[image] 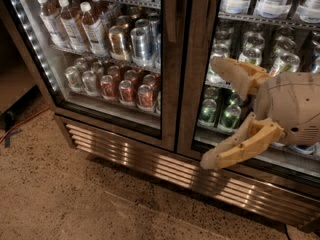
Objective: Open right fridge door
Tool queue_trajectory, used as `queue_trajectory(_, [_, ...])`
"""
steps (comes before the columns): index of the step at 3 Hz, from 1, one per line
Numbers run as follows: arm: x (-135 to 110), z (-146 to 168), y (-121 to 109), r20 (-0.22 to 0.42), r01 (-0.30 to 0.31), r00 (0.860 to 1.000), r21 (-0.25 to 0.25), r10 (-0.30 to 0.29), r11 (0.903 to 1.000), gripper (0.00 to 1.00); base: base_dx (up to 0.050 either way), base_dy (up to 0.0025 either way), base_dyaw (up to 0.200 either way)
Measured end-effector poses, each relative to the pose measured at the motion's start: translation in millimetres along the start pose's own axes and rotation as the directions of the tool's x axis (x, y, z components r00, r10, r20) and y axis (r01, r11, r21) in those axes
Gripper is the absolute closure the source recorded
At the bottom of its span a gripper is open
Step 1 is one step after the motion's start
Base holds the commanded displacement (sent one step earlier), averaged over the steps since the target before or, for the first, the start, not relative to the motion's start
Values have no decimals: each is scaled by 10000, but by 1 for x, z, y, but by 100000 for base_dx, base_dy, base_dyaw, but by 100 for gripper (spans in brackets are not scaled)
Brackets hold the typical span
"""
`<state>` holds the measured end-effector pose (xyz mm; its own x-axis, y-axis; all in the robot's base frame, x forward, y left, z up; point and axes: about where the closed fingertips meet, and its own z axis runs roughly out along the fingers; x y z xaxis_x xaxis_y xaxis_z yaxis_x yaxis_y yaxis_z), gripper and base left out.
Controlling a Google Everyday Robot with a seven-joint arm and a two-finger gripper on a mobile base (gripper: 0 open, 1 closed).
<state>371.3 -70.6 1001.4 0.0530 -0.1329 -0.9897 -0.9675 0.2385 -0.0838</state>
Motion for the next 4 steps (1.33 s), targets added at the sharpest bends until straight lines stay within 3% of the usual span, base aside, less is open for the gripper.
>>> queue_trajectory(2, [0,0,0,0,0,10000,0,0,10000,0,4954,-3,67])
queue_trajectory(3, [0,0,0,0,0,10000,0,0,10000,0,1,-1,-19788])
queue_trajectory(4, [0,0,0,0,0,10000,0,0,10000,0,4547,185,8244])
